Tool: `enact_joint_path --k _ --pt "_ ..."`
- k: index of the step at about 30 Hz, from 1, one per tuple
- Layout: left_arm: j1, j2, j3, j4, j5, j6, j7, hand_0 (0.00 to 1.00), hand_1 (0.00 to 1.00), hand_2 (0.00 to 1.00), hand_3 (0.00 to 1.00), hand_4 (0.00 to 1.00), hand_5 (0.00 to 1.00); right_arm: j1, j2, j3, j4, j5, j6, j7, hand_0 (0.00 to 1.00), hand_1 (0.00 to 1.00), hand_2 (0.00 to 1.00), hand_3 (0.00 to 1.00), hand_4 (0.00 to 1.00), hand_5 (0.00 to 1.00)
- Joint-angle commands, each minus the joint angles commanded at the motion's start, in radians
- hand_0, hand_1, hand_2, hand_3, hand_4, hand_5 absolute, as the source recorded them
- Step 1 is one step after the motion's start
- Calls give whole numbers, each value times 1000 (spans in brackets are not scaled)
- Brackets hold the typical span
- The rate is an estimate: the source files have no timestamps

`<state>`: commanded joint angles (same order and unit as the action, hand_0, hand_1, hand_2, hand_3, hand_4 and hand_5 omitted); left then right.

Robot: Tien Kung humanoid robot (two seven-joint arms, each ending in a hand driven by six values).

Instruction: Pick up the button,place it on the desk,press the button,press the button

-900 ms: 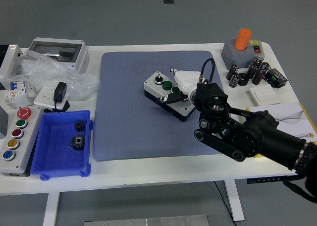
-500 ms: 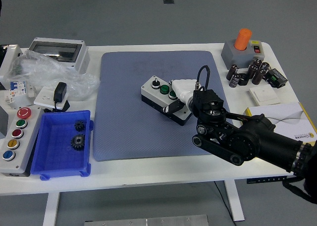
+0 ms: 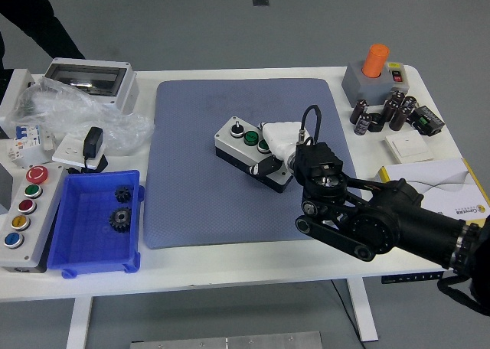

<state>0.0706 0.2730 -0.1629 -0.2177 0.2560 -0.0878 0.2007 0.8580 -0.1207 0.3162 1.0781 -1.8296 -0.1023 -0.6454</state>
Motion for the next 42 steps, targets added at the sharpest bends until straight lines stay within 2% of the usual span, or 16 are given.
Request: enact_joint_path --k 2,3,5,8,9,13,17,20,21,26,27,28,33,38,39,42 --pt "0 -1 -4 0 3 2 -1 662 688 673 754 865 560 1 -13 -3 25 -6 -19 0 274 466 408 404 571 179" --pt "0 -1 -6 0 4 3 -2 662 687 672 752 865 562 2 -21 -5 39 -5 -27 0 256 451 375 323 520 59" --pt "1 -1 -7 0 5 4 -2 662 687 672 752 865 562 7 -46 -17 77 -10 -45 3 256 451 375 323 520 59" --pt "3 -1 -8 0 4 5 -2 662 687 672 752 865 562 22 -92 -50 137 -13 -60 48 256 451 375 323 520 59" --pt "4 -1 -8 0 4 6 -2 661 687 673 749 863 557 29 -108 -64 159 -15 -66 69 223 425 329 308 327 2" --pt "5 -2 -9 0 3 8 -2 661 687 673 749 863 557 60 -167 -133 238 -19 -105 155 223 425 329 308 327 2" --pt "4 -2 -11 0 6 9 -1 660 687 673 743 859 550 97 -204 -214 272 -44 -171 239 247 442 335 326 360 2" --pt "3 -2 -13 0 8 10 -2 660 687 673 743 859 550 116 -211 -266 256 -55 -195 304 247 442 335 326 360 2" --pt "3 -2 -13 -1 9 10 -2 661 687 671 741 858 549 120 -210 -271 244 -60 -195 326 280 451 345 338 390 2" --pt "2 -4 -13 -1 11 10 -2 661 687 671 741 858 549 122 -193 -262 171 -92 -187 420 280 451 345 338 390 2" --pt "2 -4 -13 -1 11 10 -2 660 686 671 740 857 548 121 -189 -259 157 -99 -185 433 237 432 354 343 383 2" --pt "2 -4 -13 -1 11 10 -2 660 686 671 740 857 548 119 -186 -257 143 -106 -184 443 237 432 354 343 383 2" --pt "1 -5 -14 -1 12 11 -2 659 686 670 738 856 547 112 -177 -259 98 -106 -186 465 249 448 364 350 397 2" --pt "1 -5 -16 -1 15 11 -3 659 686 670 738 856 547 105 -170 -271 78 -84 -168 452 249 448 364 350 397 2" --pt "1 -5 -16 -1 15 11 -4 658 685 669 737 853 546 104 -169 -275 76 -73 -165 449 501 567 455 360 423 2" --pt "1 -5 -16 -1 16 11 -4 658 685 669 737 853 546 101 -165 -284 69 -47 -163 443 501 567 455 360 423 2"
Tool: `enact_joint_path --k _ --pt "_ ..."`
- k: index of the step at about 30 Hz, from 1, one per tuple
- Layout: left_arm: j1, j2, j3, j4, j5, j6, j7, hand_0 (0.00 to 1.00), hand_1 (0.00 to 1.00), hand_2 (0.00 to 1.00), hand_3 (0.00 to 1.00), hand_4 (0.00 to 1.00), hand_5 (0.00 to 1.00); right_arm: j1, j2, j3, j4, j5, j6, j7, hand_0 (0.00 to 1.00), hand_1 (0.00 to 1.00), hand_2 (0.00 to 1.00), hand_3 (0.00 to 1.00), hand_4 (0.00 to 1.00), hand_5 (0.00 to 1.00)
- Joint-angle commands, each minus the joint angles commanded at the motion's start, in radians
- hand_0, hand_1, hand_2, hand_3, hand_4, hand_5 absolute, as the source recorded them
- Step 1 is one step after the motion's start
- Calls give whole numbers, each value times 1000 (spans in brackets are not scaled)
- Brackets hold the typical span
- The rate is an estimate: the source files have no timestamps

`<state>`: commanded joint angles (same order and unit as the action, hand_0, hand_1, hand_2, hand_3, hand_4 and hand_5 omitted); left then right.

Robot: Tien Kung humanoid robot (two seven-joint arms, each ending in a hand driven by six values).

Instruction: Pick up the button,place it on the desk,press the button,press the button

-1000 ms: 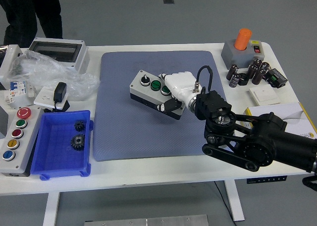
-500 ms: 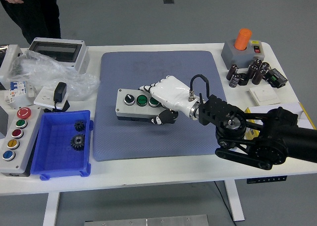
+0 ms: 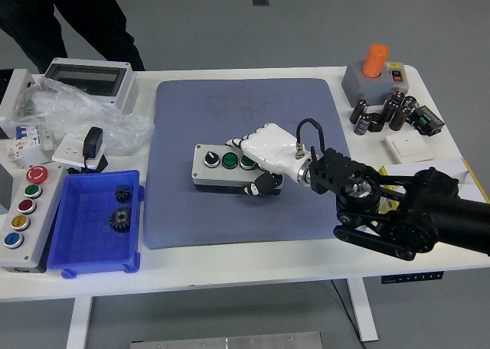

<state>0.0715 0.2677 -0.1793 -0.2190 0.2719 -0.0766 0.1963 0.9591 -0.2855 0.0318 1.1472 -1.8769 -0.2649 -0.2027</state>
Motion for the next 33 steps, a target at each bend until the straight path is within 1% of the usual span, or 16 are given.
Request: enact_joint_path --k 2,3,9,10,14,15,20,21,27,28,33 --pt "0 0 0 0 1 -1 0 658 685 669 737 853 546 -2 2 -5 -3 10 3 -5 501 567 455 360 423 2" --pt "0 0 -1 0 2 -1 0 655 685 669 736 851 545 -2 3 -6 -5 14 5 -7 697 707 681 596 625 2" --pt "1 -1 0 0 1 -4 0 655 685 669 736 851 545 -4 1 -17 -9 17 0 -20 697 707 681 596 625 2" --pt "1 -1 0 0 1 -5 0 654 685 668 735 850 546 -4 0 -18 -9 17 -2 -21 780 751 744 733 793 140" --pt "1 -1 0 0 2 -7 1 654 685 668 735 850 546 -4 -2 -24 -7 15 -12 -26 780 751 744 733 793 140" --pt "1 -1 0 0 2 -7 1 653 683 669 731 849 546 -4 -3 -25 -6 14 -14 -27 808 770 783 820 902 268" --pt "3 -2 3 0 0 -9 1 653 683 669 731 849 546 -3 -5 -22 -3 15 -16 -35 808 770 783 820 902 268" --pt "3 -2 4 0 0 -9 1 653 684 665 725 848 545 -3 -6 -21 -2 15 -15 -36 817 781 821 894 948 302" --pt "3 -2 1 0 4 -12 1 653 684 665 725 848 545 -2 -7 -16 2 20 -5 -37 817 781 821 894 948 302" --pt "3 -2 1 0 4 -13 2 653 683 662 718 845 542 -2 -7 -15 2 23 -2 -37 816 780 826 912 982 338" --pt "3 -3 -1 0 7 -15 3 653 683 662 718 845 542 0 -9 -10 0 58 25 -44 816 780 826 912 982 338"
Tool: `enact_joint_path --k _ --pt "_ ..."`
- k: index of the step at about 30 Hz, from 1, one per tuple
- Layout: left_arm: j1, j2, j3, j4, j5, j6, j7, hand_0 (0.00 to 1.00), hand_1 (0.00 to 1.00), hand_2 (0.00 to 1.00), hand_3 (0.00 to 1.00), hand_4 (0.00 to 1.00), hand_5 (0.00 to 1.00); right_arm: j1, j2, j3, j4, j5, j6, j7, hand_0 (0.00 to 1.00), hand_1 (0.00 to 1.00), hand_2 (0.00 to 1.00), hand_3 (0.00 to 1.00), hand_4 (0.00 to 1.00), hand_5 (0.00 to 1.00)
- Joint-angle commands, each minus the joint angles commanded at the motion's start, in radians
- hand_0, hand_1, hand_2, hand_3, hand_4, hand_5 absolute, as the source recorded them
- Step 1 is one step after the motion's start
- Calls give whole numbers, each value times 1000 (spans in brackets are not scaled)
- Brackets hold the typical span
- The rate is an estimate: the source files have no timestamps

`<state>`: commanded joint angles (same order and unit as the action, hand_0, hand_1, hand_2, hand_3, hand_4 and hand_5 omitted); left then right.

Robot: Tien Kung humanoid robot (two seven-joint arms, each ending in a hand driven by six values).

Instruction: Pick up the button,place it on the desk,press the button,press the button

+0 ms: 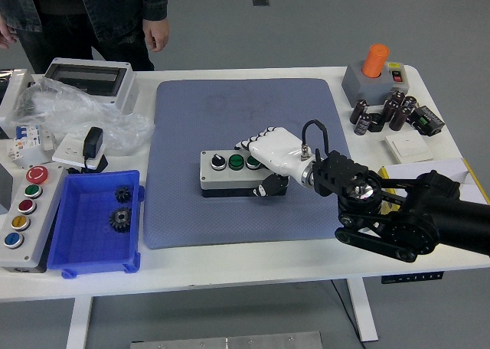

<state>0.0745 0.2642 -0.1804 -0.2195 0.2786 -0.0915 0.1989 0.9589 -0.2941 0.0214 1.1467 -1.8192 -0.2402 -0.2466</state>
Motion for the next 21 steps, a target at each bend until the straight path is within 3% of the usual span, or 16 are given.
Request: enact_joint_path --k 1,15,21 --pt "0 0 0 0 0 0 0 652 683 659 711 844 541 0 0 0 0 5 4 -1 820 785 837 930 998 413" --pt "2 -2 8 0 2 -5 0 652 685 664 699 842 537 -1 -23 24 40 54 28 -8 829 809 863 962 998 484" --pt "2 -4 12 0 0 -8 -1 653 688 669 690 839 531 -16 -79 95 127 80 23 -3 831 813 885 998 998 510"
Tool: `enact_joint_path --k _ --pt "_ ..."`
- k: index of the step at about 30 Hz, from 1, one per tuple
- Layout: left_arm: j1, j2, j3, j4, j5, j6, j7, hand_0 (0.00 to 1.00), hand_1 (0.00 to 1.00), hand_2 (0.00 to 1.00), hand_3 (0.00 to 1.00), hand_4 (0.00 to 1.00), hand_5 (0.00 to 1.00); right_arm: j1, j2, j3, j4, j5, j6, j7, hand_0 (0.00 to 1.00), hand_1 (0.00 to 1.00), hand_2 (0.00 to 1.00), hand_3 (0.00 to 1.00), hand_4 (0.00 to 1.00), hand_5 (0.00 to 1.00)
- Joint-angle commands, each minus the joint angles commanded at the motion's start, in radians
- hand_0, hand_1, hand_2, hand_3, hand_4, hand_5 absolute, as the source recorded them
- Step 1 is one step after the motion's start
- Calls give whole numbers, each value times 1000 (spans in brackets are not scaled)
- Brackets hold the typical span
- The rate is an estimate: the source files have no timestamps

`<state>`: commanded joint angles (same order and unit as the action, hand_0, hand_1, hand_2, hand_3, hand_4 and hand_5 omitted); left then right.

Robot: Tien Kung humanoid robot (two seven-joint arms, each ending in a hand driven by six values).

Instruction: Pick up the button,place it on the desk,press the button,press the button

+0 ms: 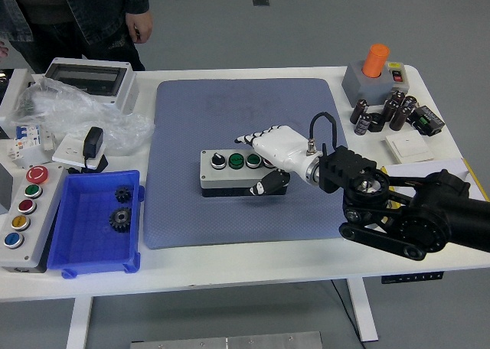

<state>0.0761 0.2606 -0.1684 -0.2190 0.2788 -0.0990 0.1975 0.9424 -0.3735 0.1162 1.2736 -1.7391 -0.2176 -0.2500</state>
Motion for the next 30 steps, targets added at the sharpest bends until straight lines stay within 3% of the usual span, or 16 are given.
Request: enact_joint_path --k 4,10,14,15,21,22,26,30 --pt "1 1 2 1 -2 -1 -2 653 688 673 684 838 529 -35 -76 88 90 10 8 -19 831 812 894 998 998 505" --pt "5 1 5 2 -10 -3 0 656 691 674 686 834 523 -113 -193 214 228 -100 33 -136 836 813 894 998 998 504" --pt "9 0 10 2 -16 -8 6 656 691 674 686 834 523 -143 -253 253 316 -171 106 -237 836 813 894 998 998 504" --pt "9 0 12 3 -19 -9 7 655 691 674 683 834 521 -147 -265 256 341 -177 134 -266 796 699 643 969 833 375" --pt "7 1 15 3 -22 -14 12 655 691 674 683 834 521 -148 -278 241 441 -143 275 -395 796 699 643 969 833 375" --pt "7 1 15 3 -22 -15 13 655 694 673 672 837 521 -145 -276 236 450 -135 297 -395 699 657 485 978 414 2" --pt "5 2 16 3 -22 -17 15 655 694 673 672 837 521 -127 -263 208 466 -113 346 -395 699 657 485 978 414 2" --pt "4 3 19 3 -24 -19 16 655 694 669 672 838 522 -113 -241 179 461 -104 347 -395 698 661 468 998 364 2"
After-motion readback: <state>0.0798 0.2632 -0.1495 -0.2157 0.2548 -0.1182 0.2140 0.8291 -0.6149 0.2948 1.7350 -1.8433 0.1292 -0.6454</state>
